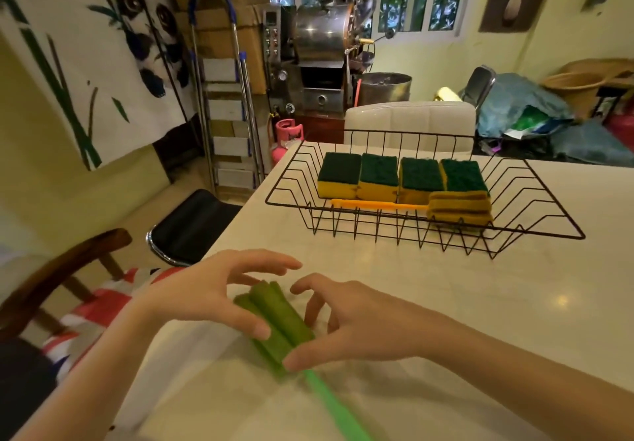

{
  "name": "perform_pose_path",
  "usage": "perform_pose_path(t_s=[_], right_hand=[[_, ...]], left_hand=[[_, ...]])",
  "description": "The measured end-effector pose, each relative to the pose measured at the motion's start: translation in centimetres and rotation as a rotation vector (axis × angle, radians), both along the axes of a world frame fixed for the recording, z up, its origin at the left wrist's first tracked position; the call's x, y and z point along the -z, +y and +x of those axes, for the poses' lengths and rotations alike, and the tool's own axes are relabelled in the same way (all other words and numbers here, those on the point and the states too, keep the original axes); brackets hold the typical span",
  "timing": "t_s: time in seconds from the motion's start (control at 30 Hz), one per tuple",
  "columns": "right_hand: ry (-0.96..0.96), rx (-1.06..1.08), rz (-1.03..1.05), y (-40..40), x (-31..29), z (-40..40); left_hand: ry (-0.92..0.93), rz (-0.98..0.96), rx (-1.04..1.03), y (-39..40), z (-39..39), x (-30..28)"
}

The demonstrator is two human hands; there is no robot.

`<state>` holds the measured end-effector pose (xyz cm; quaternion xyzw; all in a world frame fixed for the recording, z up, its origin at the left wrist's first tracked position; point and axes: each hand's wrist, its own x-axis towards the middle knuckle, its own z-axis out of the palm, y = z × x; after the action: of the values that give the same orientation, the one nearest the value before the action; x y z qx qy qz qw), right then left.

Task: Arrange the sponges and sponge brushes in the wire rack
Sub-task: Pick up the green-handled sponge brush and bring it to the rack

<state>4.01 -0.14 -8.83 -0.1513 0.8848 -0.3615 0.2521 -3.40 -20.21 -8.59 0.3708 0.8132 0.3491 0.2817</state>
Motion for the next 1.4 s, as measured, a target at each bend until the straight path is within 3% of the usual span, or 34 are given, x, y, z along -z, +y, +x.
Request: perform_pose_path(t_s=[0.43,0.67,0.9,1.23,1.33,1.4], right_hand=[[0.051,0.195,-0.209,0.8,-0.6,-0.7],[0.213,0.309,-0.315,4.1,-4.0,-1.9],[0.406,0.465,-0.440,7.9,-6.4,-3.0],[0.368,0.606,-0.436,9.4,-5.5,-4.9],[0.331,0.642,-0.542,10.9,-5.9,-5.3],[0.350,0.675,-0.692,12.2,-6.4,-5.4]], left_hand=[[0.124,0.080,-0.029,1.8,-1.3,-1.0],[0.271,0.200,-0.007,5.4,-3.2,-5.5],[0.294,0.422,-0.055,9.9,-5.7,-8.0],[0.426,0.455,-0.046,15.4,-7.1,-7.7],[0.283,0.561,-0.105,16.1,-7.3,-7.0],[0.042,0.597,-0.163,16.9,-7.7,-6.9]])
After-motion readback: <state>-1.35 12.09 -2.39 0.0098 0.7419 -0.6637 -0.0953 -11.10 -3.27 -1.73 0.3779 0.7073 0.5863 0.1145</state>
